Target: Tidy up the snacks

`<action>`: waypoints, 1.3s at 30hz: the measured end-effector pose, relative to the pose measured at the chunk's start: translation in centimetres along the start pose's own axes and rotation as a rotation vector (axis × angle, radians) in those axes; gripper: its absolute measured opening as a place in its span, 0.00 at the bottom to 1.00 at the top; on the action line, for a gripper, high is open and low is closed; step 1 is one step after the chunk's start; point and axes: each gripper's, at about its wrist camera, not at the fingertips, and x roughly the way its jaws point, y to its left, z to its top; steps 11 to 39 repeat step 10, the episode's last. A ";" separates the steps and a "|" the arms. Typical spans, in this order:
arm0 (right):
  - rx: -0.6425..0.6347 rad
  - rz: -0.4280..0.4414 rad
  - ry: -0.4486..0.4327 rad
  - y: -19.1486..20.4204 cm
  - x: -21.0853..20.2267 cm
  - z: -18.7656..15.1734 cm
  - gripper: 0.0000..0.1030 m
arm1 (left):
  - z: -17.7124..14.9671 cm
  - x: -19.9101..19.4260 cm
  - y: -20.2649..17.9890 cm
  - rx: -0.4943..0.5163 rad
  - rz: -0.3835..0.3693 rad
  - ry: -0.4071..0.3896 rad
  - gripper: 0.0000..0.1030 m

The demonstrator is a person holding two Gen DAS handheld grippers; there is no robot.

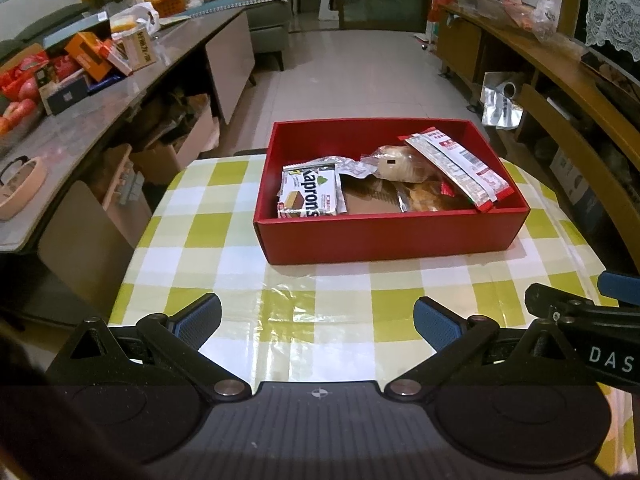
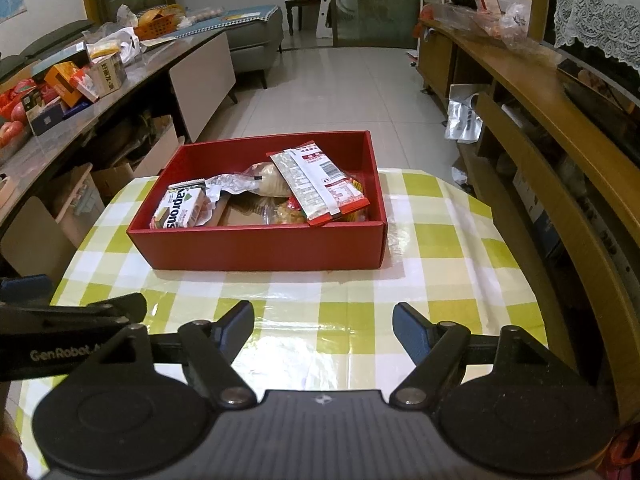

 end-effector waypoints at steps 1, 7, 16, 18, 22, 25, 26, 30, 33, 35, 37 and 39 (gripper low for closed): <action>0.000 0.000 0.001 0.0 0.0 0.0 0.79 | 0.0 0.0 0.0 0.001 0.001 -0.003 1.00; 0.000 -0.003 0.005 0.0 0.3 -0.2 0.79 | 0.1 -0.1 0.2 0.003 0.008 -0.013 1.00; 0.000 -0.003 0.005 0.0 0.4 -0.2 0.79 | 0.1 -0.1 0.3 0.002 0.017 -0.017 1.00; 0.000 -0.003 0.005 0.0 0.4 -0.2 0.79 | 0.1 -0.1 0.3 0.002 0.017 -0.017 1.00; 0.000 -0.003 0.005 0.0 0.4 -0.2 0.79 | 0.1 -0.1 0.3 0.002 0.017 -0.017 1.00; 0.000 -0.003 0.005 0.0 0.4 -0.2 0.79 | 0.1 -0.1 0.3 0.002 0.017 -0.017 1.00; 0.000 -0.003 0.005 0.0 0.4 -0.2 0.79 | 0.1 -0.1 0.3 0.002 0.017 -0.017 1.00; 0.000 -0.003 0.005 0.0 0.4 -0.2 0.79 | 0.1 -0.1 0.3 0.002 0.017 -0.017 1.00; 0.000 -0.003 0.005 0.0 0.4 -0.2 0.79 | 0.1 -0.1 0.3 0.002 0.017 -0.017 1.00; 0.000 -0.003 0.005 0.0 0.4 -0.2 0.79 | 0.1 -0.1 0.3 0.002 0.017 -0.017 1.00; 0.000 -0.003 0.005 0.0 0.4 -0.2 0.79 | 0.1 -0.1 0.3 0.002 0.017 -0.017 1.00; 0.000 -0.003 0.005 0.0 0.4 -0.2 0.79 | 0.1 -0.1 0.3 0.002 0.017 -0.017 1.00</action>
